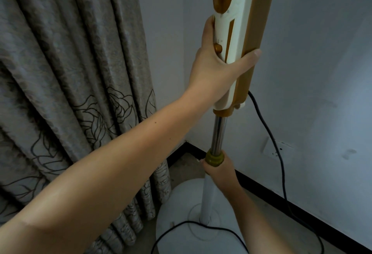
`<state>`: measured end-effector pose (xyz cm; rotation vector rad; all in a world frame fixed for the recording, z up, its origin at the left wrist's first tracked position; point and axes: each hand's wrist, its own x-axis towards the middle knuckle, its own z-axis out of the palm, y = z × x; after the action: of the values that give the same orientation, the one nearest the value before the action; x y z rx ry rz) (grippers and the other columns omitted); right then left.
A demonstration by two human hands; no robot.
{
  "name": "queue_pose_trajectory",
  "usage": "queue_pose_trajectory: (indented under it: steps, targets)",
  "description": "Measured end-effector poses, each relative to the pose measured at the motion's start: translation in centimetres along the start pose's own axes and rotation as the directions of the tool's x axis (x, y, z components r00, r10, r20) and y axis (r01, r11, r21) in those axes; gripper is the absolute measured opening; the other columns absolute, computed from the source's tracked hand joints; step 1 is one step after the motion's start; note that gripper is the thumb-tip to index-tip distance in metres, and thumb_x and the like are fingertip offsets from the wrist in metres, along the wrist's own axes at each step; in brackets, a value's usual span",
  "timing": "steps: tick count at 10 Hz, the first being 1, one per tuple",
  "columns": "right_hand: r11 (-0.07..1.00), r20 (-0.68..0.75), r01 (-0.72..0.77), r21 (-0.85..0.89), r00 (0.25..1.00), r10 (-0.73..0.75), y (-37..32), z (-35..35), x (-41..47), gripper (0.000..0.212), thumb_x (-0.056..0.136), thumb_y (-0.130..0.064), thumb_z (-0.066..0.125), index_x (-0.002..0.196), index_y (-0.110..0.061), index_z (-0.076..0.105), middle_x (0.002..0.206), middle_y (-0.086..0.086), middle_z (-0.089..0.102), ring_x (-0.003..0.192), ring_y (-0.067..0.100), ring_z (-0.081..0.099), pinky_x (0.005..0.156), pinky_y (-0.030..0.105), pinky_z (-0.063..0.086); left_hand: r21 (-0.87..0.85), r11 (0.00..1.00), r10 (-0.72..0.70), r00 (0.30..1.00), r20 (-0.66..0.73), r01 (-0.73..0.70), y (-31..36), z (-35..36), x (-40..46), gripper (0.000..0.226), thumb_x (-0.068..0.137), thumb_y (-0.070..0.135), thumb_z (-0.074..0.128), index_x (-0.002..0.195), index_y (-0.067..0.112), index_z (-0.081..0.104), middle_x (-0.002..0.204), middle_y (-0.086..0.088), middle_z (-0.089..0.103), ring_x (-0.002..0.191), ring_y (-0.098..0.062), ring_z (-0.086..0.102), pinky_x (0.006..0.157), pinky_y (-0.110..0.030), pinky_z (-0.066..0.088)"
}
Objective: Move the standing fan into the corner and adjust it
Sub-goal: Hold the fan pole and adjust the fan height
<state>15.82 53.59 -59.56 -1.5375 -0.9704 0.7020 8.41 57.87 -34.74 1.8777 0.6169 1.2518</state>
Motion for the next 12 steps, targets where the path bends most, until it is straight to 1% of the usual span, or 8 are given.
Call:
queue_pose_trajectory:
  steps: [2,4,7,8,9,10,11,12]
  targets:
    - [1.0,-0.129,-0.026,0.018,0.991,0.028,0.1,1.2,-0.2,0.027,0.079,-0.017,0.072,0.073,-0.025,0.047,0.064,-0.006,0.052,0.059,0.01,0.049,0.061,0.025,0.042,-0.026,1.0,-0.011,1.0,0.004,0.011,-0.2,-0.1,0.3,0.095,0.075,0.04,0.074,0.146,0.032,0.012,0.099,0.028,0.044,0.087,0.009,0.051,0.06,-0.004,0.041]
    - [0.988,-0.406,-0.096,0.118,0.904,0.136,-0.1,3.5,-0.4,0.022,0.078,-0.021,0.072,0.081,-0.025,0.051,0.068,-0.002,0.057,0.061,0.015,0.054,0.056,0.023,0.044,-0.025,1.0,-0.007,1.0,-0.003,0.007,-0.2,0.2,0.2,0.094,0.074,0.042,0.074,0.145,0.033,0.013,0.099,0.028,0.044,0.086,0.008,0.05,0.058,-0.003,0.04]
    - [0.978,-0.179,-0.208,0.032,0.961,0.21,-1.2,1.8,-1.4,0.026,0.078,-0.026,0.072,0.082,-0.018,0.048,0.07,0.0,0.054,0.062,0.014,0.053,0.055,0.024,0.04,-0.042,0.999,-0.014,0.999,0.037,0.016,0.1,0.5,-0.5,0.092,0.069,0.043,0.075,0.139,0.043,0.016,0.118,0.015,0.05,0.1,-0.003,0.054,0.071,-0.015,0.044]
    - [0.98,-0.046,-0.182,-0.083,0.983,0.178,-1.6,0.3,-2.6,0.028,0.084,-0.026,0.068,0.084,-0.035,0.042,0.08,-0.011,0.054,0.07,0.004,0.054,0.063,0.014,0.046,-0.037,0.999,-0.008,1.0,0.028,0.009,0.1,0.7,-0.5,0.097,0.065,0.045,0.076,0.141,0.041,0.017,0.125,0.011,0.051,0.108,-0.009,0.055,0.082,-0.026,0.049]
    - [0.908,0.044,-0.213,-0.359,0.968,0.245,-4.4,-2.7,-2.9,0.016,0.09,-0.033,0.059,0.104,-0.033,0.051,0.098,-0.013,0.058,0.085,-0.003,0.055,0.078,0.01,0.046,-0.047,0.999,-0.016,1.0,0.016,0.017,-0.2,0.9,-0.5,0.095,0.064,0.045,0.076,0.139,0.041,0.019,0.123,0.013,0.052,0.106,-0.008,0.056,0.085,-0.03,0.051]
    - [0.735,0.036,-0.322,-0.597,0.904,0.426,-10.8,-6.6,-3.8,0.021,0.091,-0.031,0.056,0.107,-0.019,0.062,0.111,0.001,0.062,0.092,0.012,0.055,0.091,0.025,0.044,-0.077,0.994,-0.072,0.997,0.021,0.074,-0.4,1.0,-0.9,0.103,0.062,0.047,0.076,0.143,0.041,0.012,0.131,0.008,0.046,0.115,-0.014,0.051,0.096,-0.04,0.048]
    - [0.78,0.176,-0.188,-0.597,0.918,0.356,-15.4,-11.0,-4.5,0.022,0.094,-0.027,0.052,0.083,-0.018,0.068,0.083,-0.001,0.067,0.066,0.005,0.06,0.072,0.026,0.05,-0.066,0.988,-0.139,0.99,0.014,0.14,-1.2,0.7,-2.1,0.112,0.065,0.043,0.079,0.145,0.044,0.001,0.136,0.008,0.035,0.12,-0.011,0.042,0.101,-0.041,0.044]
    - [0.916,0.084,0.012,-0.401,0.996,0.023,-21.4,-14.8,-3.5,0.022,0.095,-0.013,0.051,0.078,-0.014,0.065,0.07,-0.003,0.065,0.056,0.004,0.061,0.052,0.015,0.048,-0.035,0.989,-0.144,0.989,-0.019,0.143,-2.5,0.7,-4.2,0.11,0.069,0.034,0.08,0.144,0.047,-0.001,0.13,0.017,0.024,0.118,-0.003,0.031,0.086,-0.015,0.043]
